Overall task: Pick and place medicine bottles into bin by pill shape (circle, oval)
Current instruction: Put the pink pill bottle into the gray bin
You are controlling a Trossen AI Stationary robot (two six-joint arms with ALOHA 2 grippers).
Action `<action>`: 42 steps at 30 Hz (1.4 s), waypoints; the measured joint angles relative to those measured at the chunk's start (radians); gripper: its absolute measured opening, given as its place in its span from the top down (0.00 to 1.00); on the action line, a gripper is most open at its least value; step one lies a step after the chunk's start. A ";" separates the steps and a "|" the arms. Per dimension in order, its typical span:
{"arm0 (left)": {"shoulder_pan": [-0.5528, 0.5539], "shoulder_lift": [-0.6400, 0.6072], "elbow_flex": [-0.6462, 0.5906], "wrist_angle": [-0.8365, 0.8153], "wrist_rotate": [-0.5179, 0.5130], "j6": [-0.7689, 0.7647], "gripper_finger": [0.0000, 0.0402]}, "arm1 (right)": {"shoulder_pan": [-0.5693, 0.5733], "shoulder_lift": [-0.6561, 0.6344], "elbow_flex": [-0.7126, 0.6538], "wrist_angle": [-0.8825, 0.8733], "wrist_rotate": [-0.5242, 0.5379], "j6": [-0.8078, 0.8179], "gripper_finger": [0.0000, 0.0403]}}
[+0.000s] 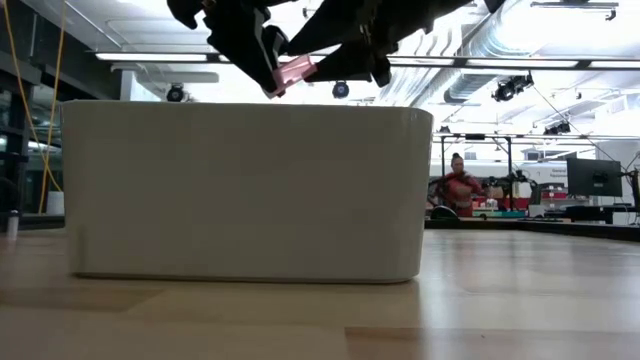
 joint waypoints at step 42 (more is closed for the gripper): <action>0.000 0.000 0.000 0.014 -0.018 0.045 0.61 | 0.001 0.000 -0.002 0.001 0.008 -0.001 0.72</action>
